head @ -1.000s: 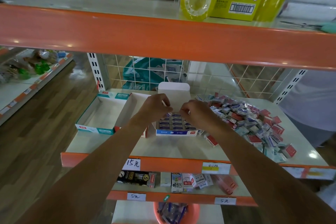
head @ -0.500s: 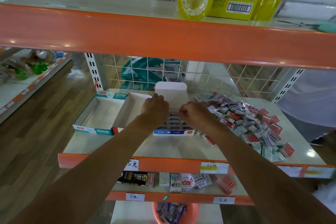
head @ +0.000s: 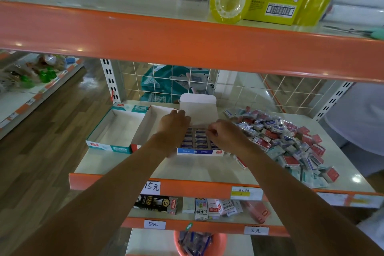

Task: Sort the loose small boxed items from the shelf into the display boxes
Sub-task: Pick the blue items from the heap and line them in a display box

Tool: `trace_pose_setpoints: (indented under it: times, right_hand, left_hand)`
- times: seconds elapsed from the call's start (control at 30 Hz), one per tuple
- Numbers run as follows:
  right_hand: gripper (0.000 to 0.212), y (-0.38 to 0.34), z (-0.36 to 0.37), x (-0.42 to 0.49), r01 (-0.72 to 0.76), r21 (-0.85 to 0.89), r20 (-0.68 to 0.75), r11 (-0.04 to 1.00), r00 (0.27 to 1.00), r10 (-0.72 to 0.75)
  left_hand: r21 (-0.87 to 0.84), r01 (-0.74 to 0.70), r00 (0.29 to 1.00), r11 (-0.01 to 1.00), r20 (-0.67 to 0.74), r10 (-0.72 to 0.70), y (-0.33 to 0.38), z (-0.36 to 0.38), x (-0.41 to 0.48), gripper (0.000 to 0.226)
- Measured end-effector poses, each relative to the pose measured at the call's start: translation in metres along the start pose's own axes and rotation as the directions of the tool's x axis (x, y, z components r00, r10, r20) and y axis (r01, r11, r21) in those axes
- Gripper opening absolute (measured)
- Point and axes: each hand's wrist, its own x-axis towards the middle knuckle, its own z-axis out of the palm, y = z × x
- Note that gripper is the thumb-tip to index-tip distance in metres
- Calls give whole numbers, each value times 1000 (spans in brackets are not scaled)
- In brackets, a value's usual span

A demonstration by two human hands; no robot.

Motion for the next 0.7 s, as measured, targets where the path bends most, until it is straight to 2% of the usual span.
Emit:
trace_pose_setpoints:
  times: [0.23,0.37,0.47,0.57,0.7]
  right_hand:
    - [25,3,1,-1,10,-14,18,1000,1000,-9]
    - [23,6,-5,-9,35,26,-21,999,999,-35]
    - [18,13,-11,-13,49,21,-77,999,996,-47]
    - [14,24,-21,-20,32,-61,-125,998,991,-40]
    - [17,46,-35,-35,-92,-234,-217,968,975,40]
  left_hand:
    - [60,21,1000,998,19,-23,7,-9,0,36]
    - [137,41,999,990,-42,-35,19,-14,2,33]
    - [113,51,994,992,-97,-40,34,-20,5,33]
    - [83,16,994,996,-112,-7,48,-25,9,33]
    - [87,-30,994,996,-106,40,65,-30,11,30]
